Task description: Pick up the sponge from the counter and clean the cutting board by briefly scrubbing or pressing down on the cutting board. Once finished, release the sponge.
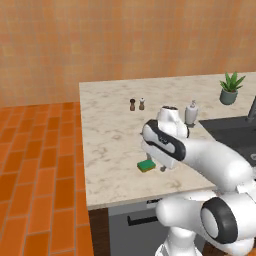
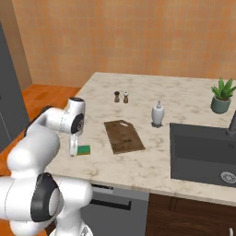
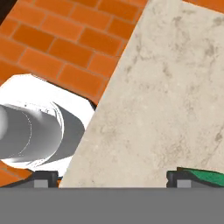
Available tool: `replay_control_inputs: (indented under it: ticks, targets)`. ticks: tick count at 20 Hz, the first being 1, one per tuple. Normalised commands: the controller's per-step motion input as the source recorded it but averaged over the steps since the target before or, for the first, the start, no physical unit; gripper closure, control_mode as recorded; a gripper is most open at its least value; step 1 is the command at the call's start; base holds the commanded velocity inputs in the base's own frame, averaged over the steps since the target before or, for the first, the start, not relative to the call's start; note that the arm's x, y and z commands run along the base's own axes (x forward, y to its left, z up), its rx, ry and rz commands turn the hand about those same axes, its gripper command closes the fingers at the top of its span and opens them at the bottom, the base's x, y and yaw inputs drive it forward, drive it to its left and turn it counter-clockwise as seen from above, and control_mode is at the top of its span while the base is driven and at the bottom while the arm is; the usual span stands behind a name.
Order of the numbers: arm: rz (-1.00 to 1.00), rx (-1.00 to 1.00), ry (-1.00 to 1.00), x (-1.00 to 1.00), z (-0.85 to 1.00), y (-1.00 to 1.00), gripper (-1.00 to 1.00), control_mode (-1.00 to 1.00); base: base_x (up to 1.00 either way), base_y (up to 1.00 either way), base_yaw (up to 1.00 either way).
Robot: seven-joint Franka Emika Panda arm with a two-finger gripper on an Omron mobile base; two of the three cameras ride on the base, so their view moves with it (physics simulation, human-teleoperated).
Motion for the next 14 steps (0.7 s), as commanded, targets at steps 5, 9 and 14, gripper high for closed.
replay_control_inputs:
  ticks: [5,9,14]
  targets:
    - [0.01,-0.02,-0.26,-0.89,0.90,-0.06,-1.00,-1.00,0.00,0.00,0.00]
    - [0.04,-0.09,-0.25,-0.88,1.00,0.00,-1.00,-1.00,0.00,0.00,0.00]
    - [0.05,-0.08,-0.27,-0.85,1.00,0.00,-1.00,-1.00,0.00,0.00,0.00]
